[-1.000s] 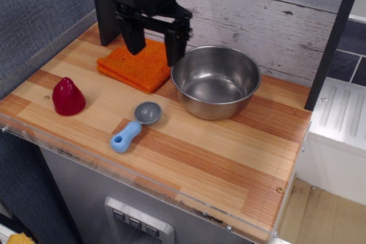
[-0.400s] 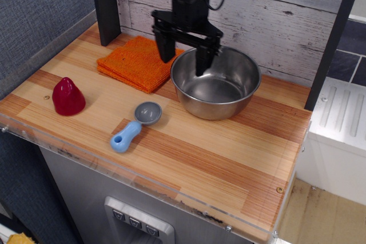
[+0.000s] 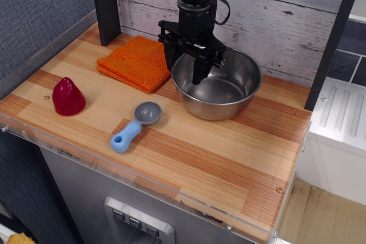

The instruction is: Put the bowl on the orange rectangle.

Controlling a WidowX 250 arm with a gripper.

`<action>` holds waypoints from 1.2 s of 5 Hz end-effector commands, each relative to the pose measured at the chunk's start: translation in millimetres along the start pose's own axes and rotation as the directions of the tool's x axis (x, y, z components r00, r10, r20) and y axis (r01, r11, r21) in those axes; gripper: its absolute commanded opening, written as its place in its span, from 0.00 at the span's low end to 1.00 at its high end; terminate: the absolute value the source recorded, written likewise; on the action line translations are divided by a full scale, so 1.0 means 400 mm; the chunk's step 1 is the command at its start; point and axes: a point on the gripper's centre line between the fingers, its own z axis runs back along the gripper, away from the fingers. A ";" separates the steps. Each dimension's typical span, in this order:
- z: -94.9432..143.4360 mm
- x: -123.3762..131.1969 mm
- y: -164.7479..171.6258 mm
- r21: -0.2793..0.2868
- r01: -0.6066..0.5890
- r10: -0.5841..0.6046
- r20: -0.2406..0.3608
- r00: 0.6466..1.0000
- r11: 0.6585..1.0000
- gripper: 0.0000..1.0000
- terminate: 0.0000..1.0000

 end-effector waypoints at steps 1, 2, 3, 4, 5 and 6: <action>0.047 0.012 -0.009 -0.002 0.028 -0.028 0.076 0.997 1.000 0.00 0.00; 0.061 0.009 -0.011 -0.041 0.015 -0.011 0.097 0.995 0.999 0.00 0.00; 0.096 0.006 -0.008 -0.101 0.001 0.012 0.130 0.991 0.995 0.00 0.00; 0.132 -0.008 0.027 -0.109 -0.030 0.046 0.147 0.988 0.994 0.00 0.00; 0.162 -0.055 0.129 -0.108 -0.107 0.123 0.158 0.980 0.988 0.00 0.00; 0.170 -0.083 0.194 -0.095 -0.145 0.159 0.152 0.976 0.985 0.00 0.00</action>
